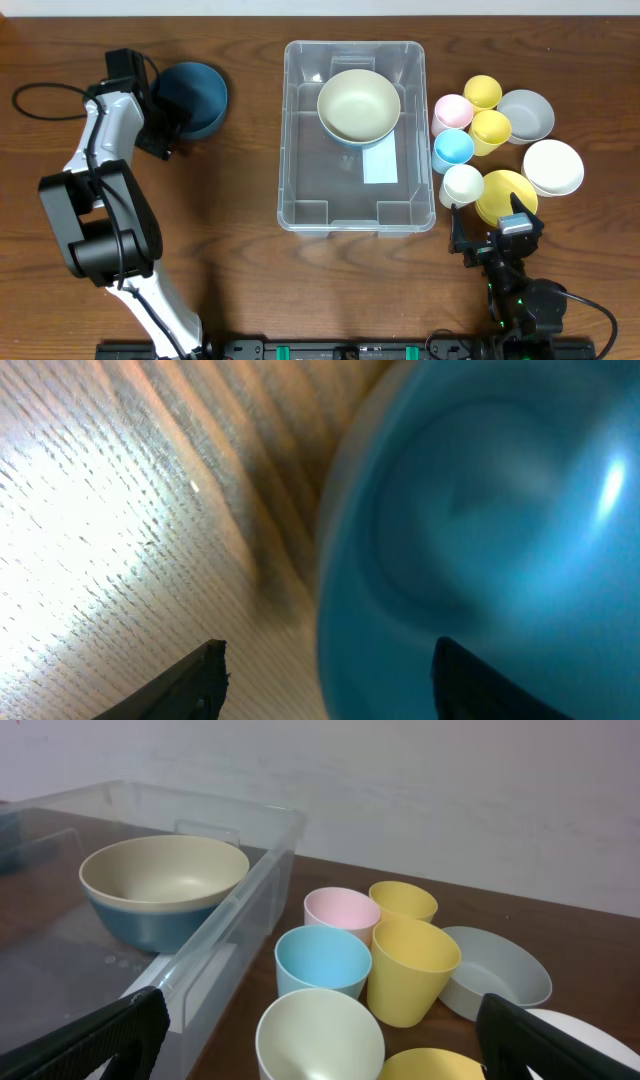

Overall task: Pack container
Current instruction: 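Reach the left gripper to the back teal bowl and grasp it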

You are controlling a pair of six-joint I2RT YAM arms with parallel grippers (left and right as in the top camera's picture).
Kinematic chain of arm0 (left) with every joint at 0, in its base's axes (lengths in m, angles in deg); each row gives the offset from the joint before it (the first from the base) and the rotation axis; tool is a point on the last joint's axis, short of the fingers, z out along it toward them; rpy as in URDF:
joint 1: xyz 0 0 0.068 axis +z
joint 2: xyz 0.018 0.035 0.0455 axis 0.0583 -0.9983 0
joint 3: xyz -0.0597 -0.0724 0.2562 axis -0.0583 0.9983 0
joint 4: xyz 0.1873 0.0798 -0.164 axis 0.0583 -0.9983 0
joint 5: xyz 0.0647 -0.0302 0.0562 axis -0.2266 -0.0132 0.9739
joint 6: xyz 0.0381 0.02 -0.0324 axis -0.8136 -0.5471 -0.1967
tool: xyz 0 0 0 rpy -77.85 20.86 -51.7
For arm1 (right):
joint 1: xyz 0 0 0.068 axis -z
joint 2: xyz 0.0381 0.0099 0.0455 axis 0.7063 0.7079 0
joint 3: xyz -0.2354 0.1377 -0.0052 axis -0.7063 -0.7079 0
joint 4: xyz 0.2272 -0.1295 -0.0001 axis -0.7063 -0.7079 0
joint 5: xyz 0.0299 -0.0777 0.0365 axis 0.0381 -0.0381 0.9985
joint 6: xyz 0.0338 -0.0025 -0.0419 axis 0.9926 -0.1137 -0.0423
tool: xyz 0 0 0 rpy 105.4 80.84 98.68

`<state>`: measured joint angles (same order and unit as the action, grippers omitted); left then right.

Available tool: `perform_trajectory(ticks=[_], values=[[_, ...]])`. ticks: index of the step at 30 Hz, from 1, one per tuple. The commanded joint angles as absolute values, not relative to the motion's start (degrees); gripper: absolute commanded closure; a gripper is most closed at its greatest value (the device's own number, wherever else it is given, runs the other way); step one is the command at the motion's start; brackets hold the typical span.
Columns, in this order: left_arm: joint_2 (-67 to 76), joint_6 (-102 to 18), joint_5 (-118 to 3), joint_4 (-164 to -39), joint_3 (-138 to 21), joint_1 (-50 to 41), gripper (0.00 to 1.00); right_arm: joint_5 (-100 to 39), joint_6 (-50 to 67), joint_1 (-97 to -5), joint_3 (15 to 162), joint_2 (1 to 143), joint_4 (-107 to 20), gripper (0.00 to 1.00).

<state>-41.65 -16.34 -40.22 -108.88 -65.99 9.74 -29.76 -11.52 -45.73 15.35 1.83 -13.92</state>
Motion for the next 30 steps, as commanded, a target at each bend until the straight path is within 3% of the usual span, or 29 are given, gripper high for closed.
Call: perform_trajectory(ticks=[1, 7, 11, 16, 20, 26, 30], values=[[-42.74, -15.23, -39.54, -108.88, -65.66, 9.87, 0.36, -29.32, -11.28, -45.32, 15.25, 1.48, -14.14, 0.01], [-44.34, -15.23, -39.54, -108.82, -65.6, 9.89, 0.43, -29.32, -11.28, -45.32, 15.25, 1.48, -14.14, 0.01], [-44.38, -15.25, -39.57, -107.77, -65.62, 9.89, 0.62, -29.35, -11.28, -45.32, 15.25, 1.48, -14.14, 0.01], [-44.38, -15.27, -39.57, -107.59, -65.62, 9.89, 0.7, -29.32, -11.28, -45.32, 15.25, 1.48, -14.14, 0.01], [-44.31, -15.51, -39.57, -107.59, -65.62, 9.89, 0.86, -29.35, -11.28, -45.32, 15.25, 1.48, -14.14, 0.01], [-44.14, -16.69, -39.74, -107.59, -65.64, 10.11, 0.94, -29.35, -11.28, -45.32, 15.25, 1.48, -14.14, 0.01], [-41.89, -22.64, -41.36, -107.61, -66.56, 10.48, 0.94, -29.32, -11.28, -45.32, 15.25, 1.48, -14.14, 0.01]])
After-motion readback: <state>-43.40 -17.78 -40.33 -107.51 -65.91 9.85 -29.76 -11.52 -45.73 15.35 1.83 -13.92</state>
